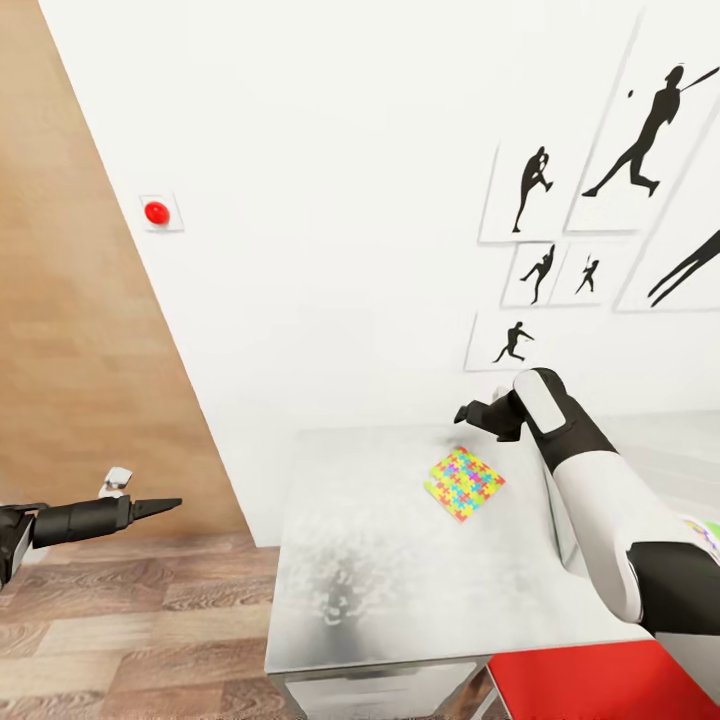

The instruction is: Put all the toys in the child's room - the three board games (two on the bed and one on the table), the two jigsaw puzzles on the table, and the tennis ball on the table - inside the toy box on the table in the child's room.

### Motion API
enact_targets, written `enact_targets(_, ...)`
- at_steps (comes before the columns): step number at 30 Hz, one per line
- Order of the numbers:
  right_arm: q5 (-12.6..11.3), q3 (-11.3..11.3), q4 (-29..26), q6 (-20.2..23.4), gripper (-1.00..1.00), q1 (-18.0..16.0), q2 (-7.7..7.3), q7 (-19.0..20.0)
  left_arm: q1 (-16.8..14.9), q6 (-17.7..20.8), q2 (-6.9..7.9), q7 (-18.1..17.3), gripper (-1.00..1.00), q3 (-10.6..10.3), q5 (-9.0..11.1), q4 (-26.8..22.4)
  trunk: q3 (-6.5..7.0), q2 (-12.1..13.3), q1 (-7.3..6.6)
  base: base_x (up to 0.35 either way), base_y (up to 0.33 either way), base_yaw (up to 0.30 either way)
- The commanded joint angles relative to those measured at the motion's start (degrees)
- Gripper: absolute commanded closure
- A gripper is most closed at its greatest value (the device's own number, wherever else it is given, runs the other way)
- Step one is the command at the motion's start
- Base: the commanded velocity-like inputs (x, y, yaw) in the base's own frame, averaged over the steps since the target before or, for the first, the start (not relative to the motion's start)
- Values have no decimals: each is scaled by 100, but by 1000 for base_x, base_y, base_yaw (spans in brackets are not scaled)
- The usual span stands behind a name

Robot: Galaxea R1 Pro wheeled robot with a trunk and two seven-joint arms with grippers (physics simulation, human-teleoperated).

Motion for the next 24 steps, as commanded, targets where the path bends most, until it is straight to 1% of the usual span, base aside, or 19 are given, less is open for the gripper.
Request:
enact_targets(1, -59, 25, -3, 9, -100, -13, -8, -53, -8, 55, -4, -40, -100, 40, -59, -2, -22, -13, 3, 0, 0, 0)
enact_targets(10, -56, 25, 12, 9, -100, -167, -6, -54, -8, 37, -2, -40, -100, 44, -60, -2, -106, -13, 3, 0, 0, 0)
enact_targets(19, -42, 27, 201, 9, -100, -235, -13, -56, -8, 42, 1, -40, -100, 45, -60, -2, -191, -13, 3, 0, 3, 0)
enact_targets(24, -39, 32, 235, 9, -100, -241, -23, -56, -8, 44, 3, -40, -100, 45, -61, -2, -238, -13, 3, 4, 96, 0)
